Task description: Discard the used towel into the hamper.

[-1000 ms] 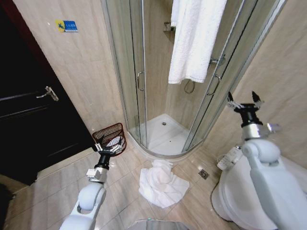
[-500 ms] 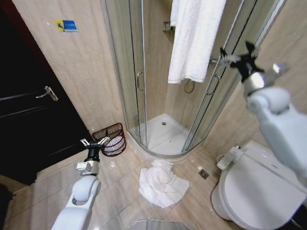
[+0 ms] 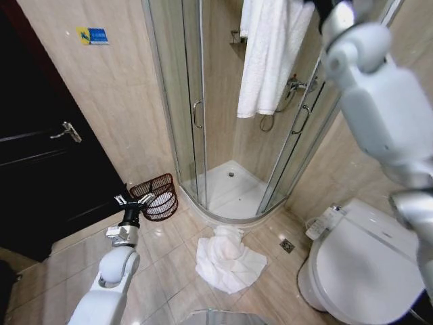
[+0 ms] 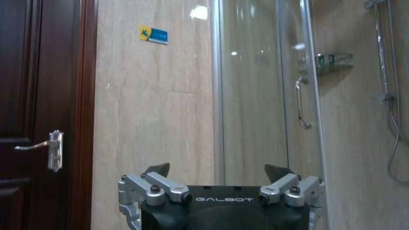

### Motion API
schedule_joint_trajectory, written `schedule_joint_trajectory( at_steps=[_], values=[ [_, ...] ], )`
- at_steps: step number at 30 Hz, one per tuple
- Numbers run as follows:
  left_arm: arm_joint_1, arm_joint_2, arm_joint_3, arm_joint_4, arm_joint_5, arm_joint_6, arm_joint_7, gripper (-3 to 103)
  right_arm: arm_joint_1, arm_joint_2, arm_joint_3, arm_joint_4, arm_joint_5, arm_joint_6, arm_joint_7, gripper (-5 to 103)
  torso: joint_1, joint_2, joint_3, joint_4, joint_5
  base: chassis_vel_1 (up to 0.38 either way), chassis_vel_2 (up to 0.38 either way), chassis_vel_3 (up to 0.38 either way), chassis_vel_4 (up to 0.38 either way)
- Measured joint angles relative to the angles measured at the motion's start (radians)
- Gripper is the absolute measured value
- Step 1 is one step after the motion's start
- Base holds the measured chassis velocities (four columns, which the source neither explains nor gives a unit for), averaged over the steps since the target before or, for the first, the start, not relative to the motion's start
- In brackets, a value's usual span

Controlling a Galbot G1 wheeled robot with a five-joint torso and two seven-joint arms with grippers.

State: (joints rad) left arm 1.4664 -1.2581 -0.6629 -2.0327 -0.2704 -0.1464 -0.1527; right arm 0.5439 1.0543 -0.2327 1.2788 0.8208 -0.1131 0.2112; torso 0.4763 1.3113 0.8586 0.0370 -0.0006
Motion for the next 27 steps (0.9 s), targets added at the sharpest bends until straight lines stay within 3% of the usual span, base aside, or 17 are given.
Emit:
schedule_joint_trajectory(
  at_steps=[8,12,13,15,27],
  values=[
    [0.012,0.001,0.003,0.012,-0.012,-0.027,0.007,100,0.12,0.08,-0.035,-0.094,-0.002,-0.027,0.051,100,0.0,0.0,0.0,-0.0007,0.0003,0.0,0.0,0.0,0.0],
    [0.02,0.006,-0.005,0.015,-0.027,-0.043,0.008,100,0.132,0.117,-0.044,-0.12,0.025,-0.042,0.175,100,0.0,0.0,0.0,-0.0004,0.0003,0.0,0.0,0.0,0.0],
    [0.02,0.006,-0.005,0.015,-0.027,-0.043,0.008,100,0.132,0.117,-0.044,-0.12,0.025,-0.042,0.175,100,0.0,0.0,0.0,-0.0004,0.0003,0.0,0.0,0.0,0.0],
    [0.024,0.011,-0.016,0.017,-0.04,-0.051,0.008,100,0.13,0.129,-0.051,-0.117,0.049,-0.052,0.262,100,0.0,0.0,0.0,-0.0004,0.0003,0.0,0.0,0.0,0.0],
    [0.033,0.015,-0.035,0.04,-0.06,-0.085,0.01,100,0.067,0.135,-0.084,-0.025,0.189,-0.079,0.428,100,0.0,0.0,0.0,-0.0003,0.0003,0.0,0.0,0.0,0.0]
  ],
)
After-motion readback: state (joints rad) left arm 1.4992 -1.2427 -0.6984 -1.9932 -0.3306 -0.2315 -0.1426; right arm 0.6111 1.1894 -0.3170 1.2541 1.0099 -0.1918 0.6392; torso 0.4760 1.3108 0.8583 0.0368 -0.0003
